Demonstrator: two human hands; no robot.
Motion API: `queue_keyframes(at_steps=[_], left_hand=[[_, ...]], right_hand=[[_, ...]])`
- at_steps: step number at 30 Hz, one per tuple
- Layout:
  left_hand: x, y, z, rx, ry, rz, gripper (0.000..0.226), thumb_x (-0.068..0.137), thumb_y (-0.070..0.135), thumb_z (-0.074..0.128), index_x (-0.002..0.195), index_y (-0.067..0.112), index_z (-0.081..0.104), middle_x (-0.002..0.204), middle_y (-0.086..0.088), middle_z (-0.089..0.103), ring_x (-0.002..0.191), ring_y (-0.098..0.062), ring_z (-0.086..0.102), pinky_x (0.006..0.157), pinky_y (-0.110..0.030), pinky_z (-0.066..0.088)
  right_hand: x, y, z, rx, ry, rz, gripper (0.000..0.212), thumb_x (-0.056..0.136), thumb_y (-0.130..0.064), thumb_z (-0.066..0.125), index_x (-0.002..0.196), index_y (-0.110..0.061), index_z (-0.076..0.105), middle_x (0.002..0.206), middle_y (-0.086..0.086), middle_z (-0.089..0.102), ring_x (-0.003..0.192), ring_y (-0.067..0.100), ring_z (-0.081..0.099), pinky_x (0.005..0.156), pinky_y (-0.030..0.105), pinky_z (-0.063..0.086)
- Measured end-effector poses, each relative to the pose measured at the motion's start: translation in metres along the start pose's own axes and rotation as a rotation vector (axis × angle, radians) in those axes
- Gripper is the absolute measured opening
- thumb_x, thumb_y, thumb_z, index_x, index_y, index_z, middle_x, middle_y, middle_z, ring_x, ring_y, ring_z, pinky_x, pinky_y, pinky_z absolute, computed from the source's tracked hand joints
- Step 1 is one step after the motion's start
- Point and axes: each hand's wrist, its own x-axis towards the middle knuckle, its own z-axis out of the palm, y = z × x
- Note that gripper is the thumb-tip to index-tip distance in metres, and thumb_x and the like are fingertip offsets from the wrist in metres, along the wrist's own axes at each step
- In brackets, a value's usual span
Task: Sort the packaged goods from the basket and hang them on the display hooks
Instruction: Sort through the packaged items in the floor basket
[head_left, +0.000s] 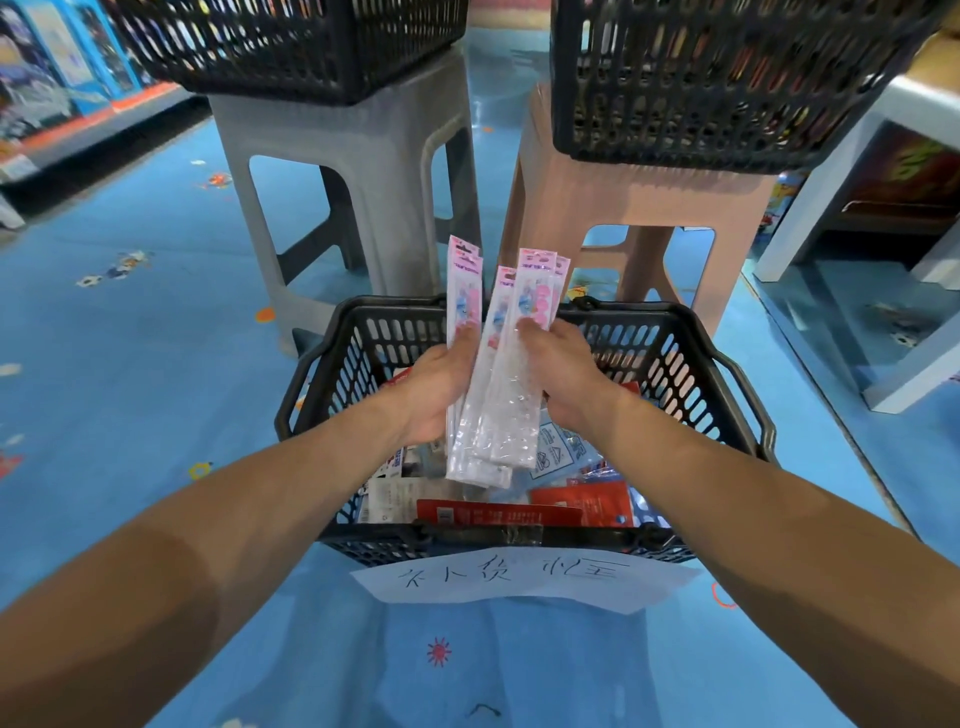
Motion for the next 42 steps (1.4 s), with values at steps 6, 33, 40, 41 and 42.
queue_keyframes(at_steps=[6, 33, 40, 41, 42], left_hand=[[-0.003, 0.0, -0.011, 0.036, -0.068, -0.05, 0.051, 0.104, 0.058, 0.045, 0.13, 0.019, 0.064, 0.12, -0.005, 0.076, 0.113, -0.024, 0.072, 0.099, -0.045, 0.055], [0.002, -0.008, 0.003, 0.114, -0.127, -0.065, 0.065, 0.099, 0.068, 0.039, 0.14, 0.02, 0.055, 0.124, -0.002, 0.073, 0.114, -0.016, 0.07, 0.097, -0.037, 0.057], [0.001, -0.009, 0.002, 0.183, -0.211, -0.075, 0.068, 0.089, 0.067, 0.061, 0.138, 0.02, 0.058, 0.13, 0.001, 0.071, 0.119, -0.005, 0.064, 0.105, -0.028, 0.049], [0.001, -0.011, 0.003, 0.199, -0.205, -0.089, 0.063, 0.093, 0.061, 0.062, 0.138, 0.018, 0.057, 0.13, 0.002, 0.071, 0.115, -0.001, 0.064, 0.1, -0.023, 0.049], [0.001, -0.013, 0.004, 0.203, -0.217, -0.113, 0.061, 0.094, 0.053, 0.065, 0.141, 0.015, 0.055, 0.132, -0.002, 0.07, 0.115, -0.006, 0.064, 0.101, -0.025, 0.049]], right_hand=[[0.001, 0.004, -0.004, 0.027, -0.066, 0.057, 0.024, 0.107, -0.023, 0.05, 0.123, -0.014, 0.065, 0.113, 0.009, 0.075, 0.1, 0.026, 0.075, 0.087, 0.046, 0.062], [0.008, 0.012, 0.01, 0.002, -0.101, 0.06, 0.036, 0.096, -0.006, 0.061, 0.132, -0.007, 0.059, 0.115, 0.016, 0.073, 0.1, 0.03, 0.074, 0.08, 0.045, 0.064], [0.007, 0.002, 0.011, 0.149, 0.032, -0.024, 0.047, 0.091, 0.014, 0.046, 0.13, -0.011, 0.041, 0.113, 0.013, 0.063, 0.1, 0.027, 0.068, 0.076, 0.044, 0.063], [0.007, -0.001, 0.011, 0.175, 0.044, -0.034, 0.05, 0.091, 0.013, 0.047, 0.133, -0.013, 0.043, 0.114, 0.012, 0.063, 0.104, 0.029, 0.067, 0.082, 0.047, 0.061], [0.01, -0.001, 0.011, 0.188, 0.058, -0.038, 0.052, 0.091, 0.012, 0.048, 0.135, -0.013, 0.045, 0.115, 0.012, 0.064, 0.107, 0.03, 0.065, 0.089, 0.049, 0.059]])
